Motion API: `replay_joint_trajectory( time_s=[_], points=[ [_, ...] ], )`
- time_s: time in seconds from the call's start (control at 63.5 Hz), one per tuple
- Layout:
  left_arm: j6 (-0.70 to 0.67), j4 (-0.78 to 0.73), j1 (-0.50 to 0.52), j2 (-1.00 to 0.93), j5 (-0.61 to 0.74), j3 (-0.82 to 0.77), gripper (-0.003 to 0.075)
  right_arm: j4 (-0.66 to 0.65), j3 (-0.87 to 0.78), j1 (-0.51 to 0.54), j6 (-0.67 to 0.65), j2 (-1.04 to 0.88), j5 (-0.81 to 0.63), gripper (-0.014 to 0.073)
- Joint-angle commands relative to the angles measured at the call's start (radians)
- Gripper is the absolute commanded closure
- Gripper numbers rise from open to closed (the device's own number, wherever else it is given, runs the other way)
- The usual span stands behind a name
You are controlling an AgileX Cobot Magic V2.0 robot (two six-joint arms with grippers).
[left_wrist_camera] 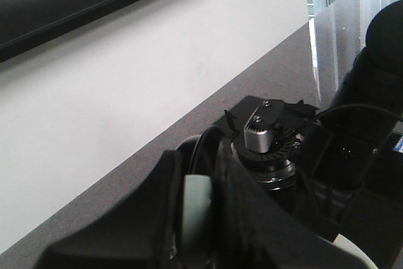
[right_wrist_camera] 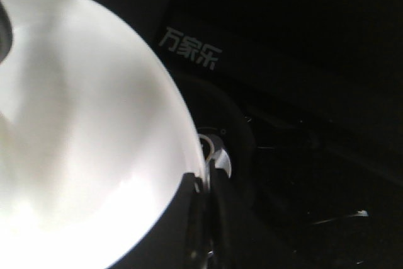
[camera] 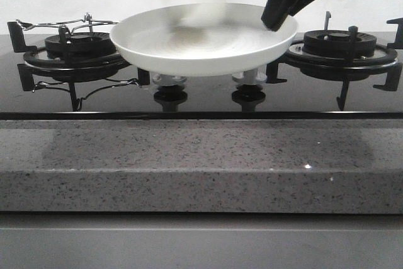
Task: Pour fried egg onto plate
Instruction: 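Tilt the pan with the left gripper to slide the egg onto the plate, then lower the empty pan back onto its burner with the left gripper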
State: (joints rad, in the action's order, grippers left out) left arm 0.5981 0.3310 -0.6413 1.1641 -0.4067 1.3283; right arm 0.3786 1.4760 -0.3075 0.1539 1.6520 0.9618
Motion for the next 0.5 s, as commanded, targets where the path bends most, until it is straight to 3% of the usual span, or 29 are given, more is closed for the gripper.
replay_joint_trajectory(
  time_s=[0.0,0.252,0.393,0.488],
  points=[
    [-0.011,0.026,-0.009,-0.032,0.116,0.039,0.0741,0.033,0.025,0.002,0.007,-0.053,-0.03,0.071],
    [-0.053,0.167,0.046,-0.032,0.139,0.039,0.0741,0.033,0.025,0.002,0.007,-0.053,-0.03,0.071],
    [-0.08,0.382,0.217,-0.03,0.134,0.039,0.074,0.033,0.025,0.002,0.007,-0.053,-0.03,0.071],
    [-0.08,0.581,0.389,-0.011,0.048,0.039,0.074,0.033,0.025,0.002,0.007,-0.053,-0.03,0.071]
  ],
)
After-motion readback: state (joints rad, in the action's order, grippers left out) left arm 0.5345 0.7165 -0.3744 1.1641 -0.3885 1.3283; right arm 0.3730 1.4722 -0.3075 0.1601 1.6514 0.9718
